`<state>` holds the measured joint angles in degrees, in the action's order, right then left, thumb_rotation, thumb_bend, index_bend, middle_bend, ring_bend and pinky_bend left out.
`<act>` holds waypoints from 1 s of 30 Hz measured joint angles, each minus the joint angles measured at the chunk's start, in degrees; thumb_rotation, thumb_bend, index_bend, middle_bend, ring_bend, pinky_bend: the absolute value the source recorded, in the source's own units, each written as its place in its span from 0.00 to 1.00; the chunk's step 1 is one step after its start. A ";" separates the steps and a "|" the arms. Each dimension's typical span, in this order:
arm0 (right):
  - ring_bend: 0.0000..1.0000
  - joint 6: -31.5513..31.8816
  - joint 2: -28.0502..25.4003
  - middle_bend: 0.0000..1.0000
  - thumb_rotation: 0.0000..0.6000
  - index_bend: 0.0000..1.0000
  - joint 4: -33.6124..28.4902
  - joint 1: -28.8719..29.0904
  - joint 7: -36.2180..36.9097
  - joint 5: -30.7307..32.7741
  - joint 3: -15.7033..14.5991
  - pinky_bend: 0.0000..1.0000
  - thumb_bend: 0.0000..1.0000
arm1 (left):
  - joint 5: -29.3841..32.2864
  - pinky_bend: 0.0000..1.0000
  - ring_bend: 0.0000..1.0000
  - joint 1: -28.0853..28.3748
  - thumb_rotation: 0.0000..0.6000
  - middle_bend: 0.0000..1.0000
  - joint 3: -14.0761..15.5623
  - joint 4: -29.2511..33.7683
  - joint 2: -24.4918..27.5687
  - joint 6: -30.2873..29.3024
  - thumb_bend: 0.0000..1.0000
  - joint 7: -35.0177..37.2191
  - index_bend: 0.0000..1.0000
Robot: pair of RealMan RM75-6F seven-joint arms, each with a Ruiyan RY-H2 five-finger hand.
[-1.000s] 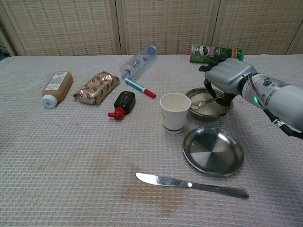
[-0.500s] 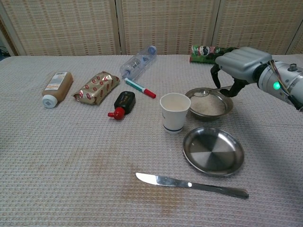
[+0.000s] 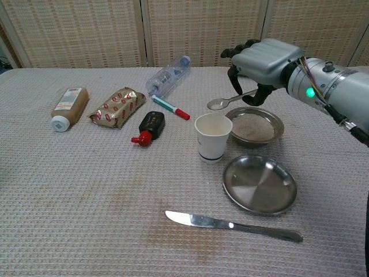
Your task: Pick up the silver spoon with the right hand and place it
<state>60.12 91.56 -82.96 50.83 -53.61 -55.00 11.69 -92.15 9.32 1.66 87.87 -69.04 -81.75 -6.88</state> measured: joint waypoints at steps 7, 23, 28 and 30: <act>0.00 2.31 2.36 0.00 1.00 0.61 -0.88 3.38 -14.40 -0.25 -2.54 0.00 0.35 | -0.26 0.18 0.00 0.07 1.00 0.00 0.06 -0.09 0.18 -0.09 0.51 0.40 0.00; 0.00 7.53 3.67 0.00 1.00 0.60 -0.86 7.57 -33.97 -6.97 -9.04 0.00 0.35 | -0.91 0.18 0.00 -0.26 1.00 0.00 0.31 0.06 0.30 -0.85 0.51 0.38 0.00; 0.00 7.59 2.13 0.00 1.00 0.60 -1.53 8.63 -41.55 -10.45 -11.69 0.00 0.35 | -0.39 0.19 0.00 -0.50 1.00 0.00 -0.14 0.08 0.40 -1.43 0.51 0.59 0.00; 0.00 7.25 1.21 0.00 1.00 0.60 -2.45 8.88 -44.25 -11.17 -12.78 0.00 0.35 | -0.32 0.19 0.00 -0.49 1.00 0.00 -0.17 0.03 0.43 -1.35 0.51 0.68 0.00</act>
<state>67.38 92.76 -85.41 59.71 -97.86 -66.17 -1.09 -92.48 8.83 1.49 87.90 -68.61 -83.10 -6.20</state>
